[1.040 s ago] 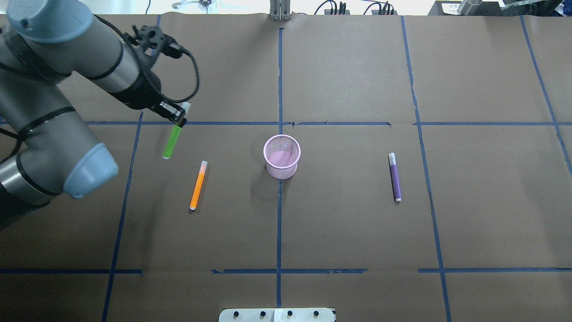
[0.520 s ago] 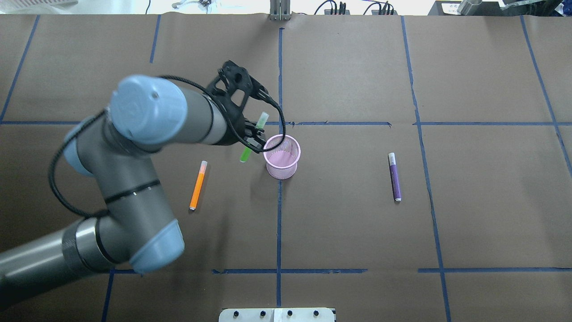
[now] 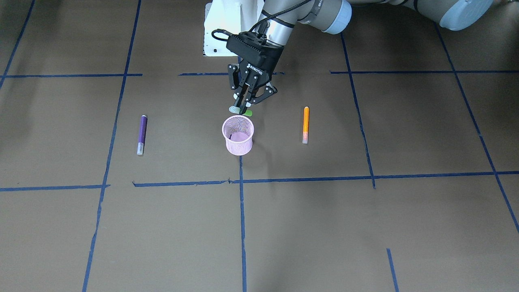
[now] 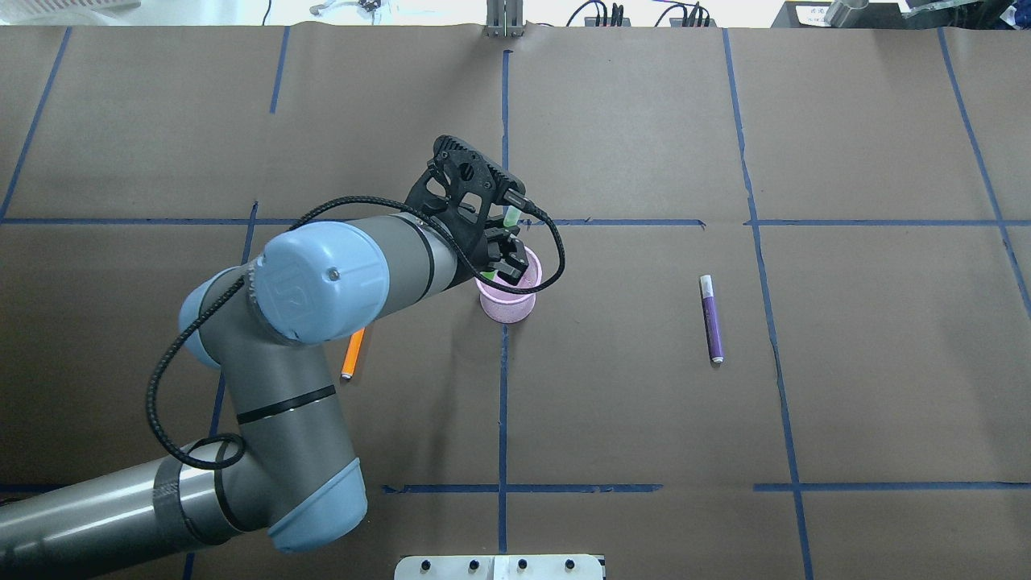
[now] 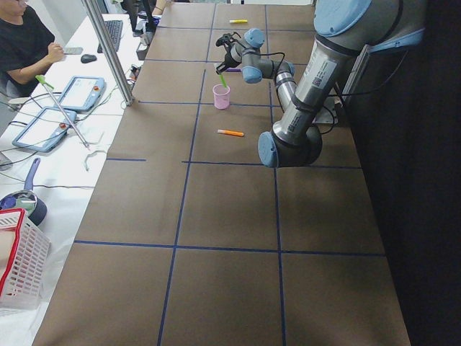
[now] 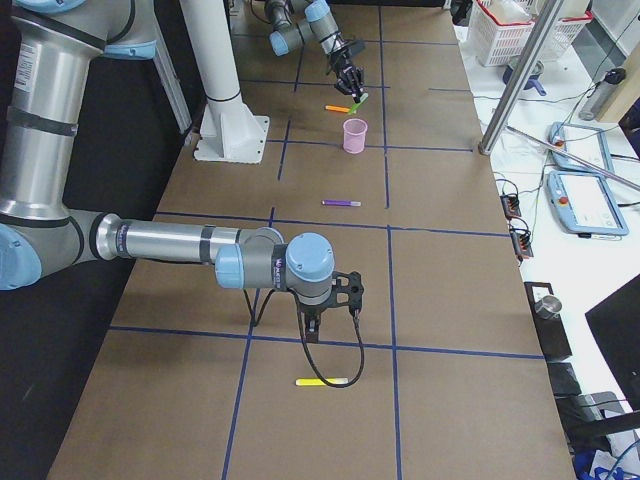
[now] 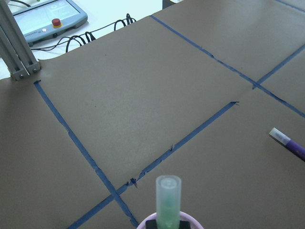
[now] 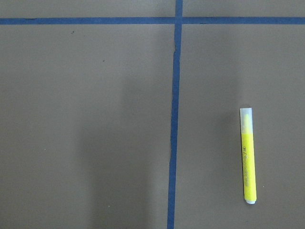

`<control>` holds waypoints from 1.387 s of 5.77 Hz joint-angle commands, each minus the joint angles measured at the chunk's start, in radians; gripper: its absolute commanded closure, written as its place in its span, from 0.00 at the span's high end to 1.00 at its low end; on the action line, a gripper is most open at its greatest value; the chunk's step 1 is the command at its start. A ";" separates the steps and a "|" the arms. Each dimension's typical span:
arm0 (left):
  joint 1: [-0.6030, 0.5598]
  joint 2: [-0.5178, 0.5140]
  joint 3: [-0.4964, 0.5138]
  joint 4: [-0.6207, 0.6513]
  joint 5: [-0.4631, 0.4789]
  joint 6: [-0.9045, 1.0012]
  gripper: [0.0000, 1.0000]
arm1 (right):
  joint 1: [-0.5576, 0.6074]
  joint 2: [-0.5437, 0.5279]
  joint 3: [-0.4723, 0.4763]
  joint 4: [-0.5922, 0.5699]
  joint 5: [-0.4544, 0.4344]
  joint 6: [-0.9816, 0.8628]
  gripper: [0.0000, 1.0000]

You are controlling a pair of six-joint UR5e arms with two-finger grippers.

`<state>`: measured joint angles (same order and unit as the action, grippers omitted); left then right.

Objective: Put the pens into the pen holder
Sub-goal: 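Lower the green highlighter into the cup and open the left gripper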

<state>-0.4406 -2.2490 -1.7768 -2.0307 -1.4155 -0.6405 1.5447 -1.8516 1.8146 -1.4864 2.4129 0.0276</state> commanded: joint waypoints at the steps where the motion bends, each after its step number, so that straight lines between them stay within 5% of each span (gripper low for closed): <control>1: 0.020 -0.021 0.127 -0.154 0.068 -0.013 0.14 | 0.000 0.000 -0.001 0.000 0.000 -0.002 1.00; 3: 0.028 -0.012 0.142 -0.152 0.070 -0.004 0.61 | -0.005 0.000 -0.001 -0.002 0.002 0.000 1.00; 6: 0.011 -0.012 0.110 -0.096 0.066 0.105 0.63 | -0.070 0.000 -0.023 0.063 0.061 0.006 1.00; 7: -0.053 -0.011 0.084 -0.029 0.012 0.095 0.64 | -0.106 0.003 -0.102 0.099 0.051 0.005 1.00; 8: -0.167 -0.008 0.085 0.051 -0.182 -0.007 0.74 | -0.129 0.020 -0.195 0.167 0.028 0.006 0.97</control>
<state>-0.5171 -2.2586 -1.6865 -2.0492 -1.4557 -0.5781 1.4410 -1.8438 1.7004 -1.3742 2.4564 0.0328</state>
